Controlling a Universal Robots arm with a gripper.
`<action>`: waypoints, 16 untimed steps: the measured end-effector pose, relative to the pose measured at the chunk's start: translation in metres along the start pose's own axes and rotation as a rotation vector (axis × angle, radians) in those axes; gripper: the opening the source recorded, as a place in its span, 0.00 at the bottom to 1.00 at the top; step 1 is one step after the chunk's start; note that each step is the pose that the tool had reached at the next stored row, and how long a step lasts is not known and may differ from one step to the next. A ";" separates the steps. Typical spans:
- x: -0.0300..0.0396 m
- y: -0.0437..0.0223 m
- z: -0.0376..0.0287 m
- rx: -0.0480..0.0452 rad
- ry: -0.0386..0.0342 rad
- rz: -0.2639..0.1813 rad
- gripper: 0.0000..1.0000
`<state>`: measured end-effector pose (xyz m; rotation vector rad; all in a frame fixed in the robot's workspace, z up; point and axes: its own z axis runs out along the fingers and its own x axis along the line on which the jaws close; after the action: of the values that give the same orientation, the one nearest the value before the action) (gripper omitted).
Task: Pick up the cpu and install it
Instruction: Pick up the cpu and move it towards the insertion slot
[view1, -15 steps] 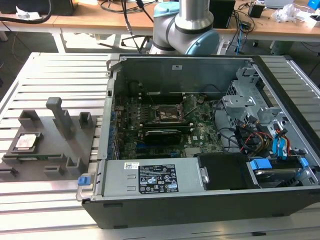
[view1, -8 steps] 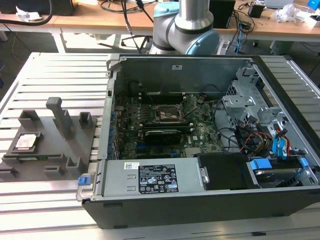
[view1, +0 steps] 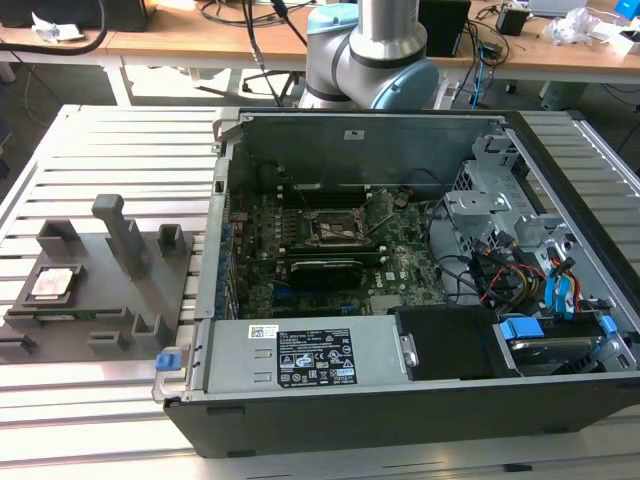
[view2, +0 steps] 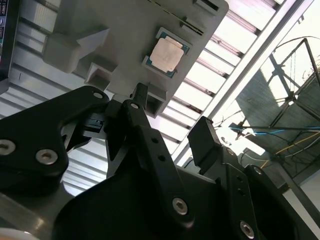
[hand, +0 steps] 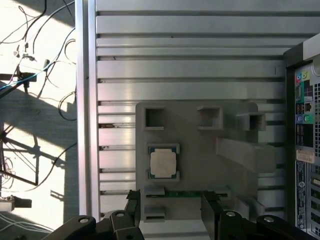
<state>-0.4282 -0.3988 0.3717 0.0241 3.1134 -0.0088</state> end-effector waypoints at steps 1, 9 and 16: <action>0.0000 0.0000 0.0004 0.0001 -0.0001 0.000 0.60; 0.0002 0.0000 0.0050 0.0000 -0.0001 0.000 0.60; 0.0003 0.0000 0.0100 0.0000 0.0000 0.000 0.60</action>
<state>-0.4282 -0.3988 0.3616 0.0241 3.1133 -0.0088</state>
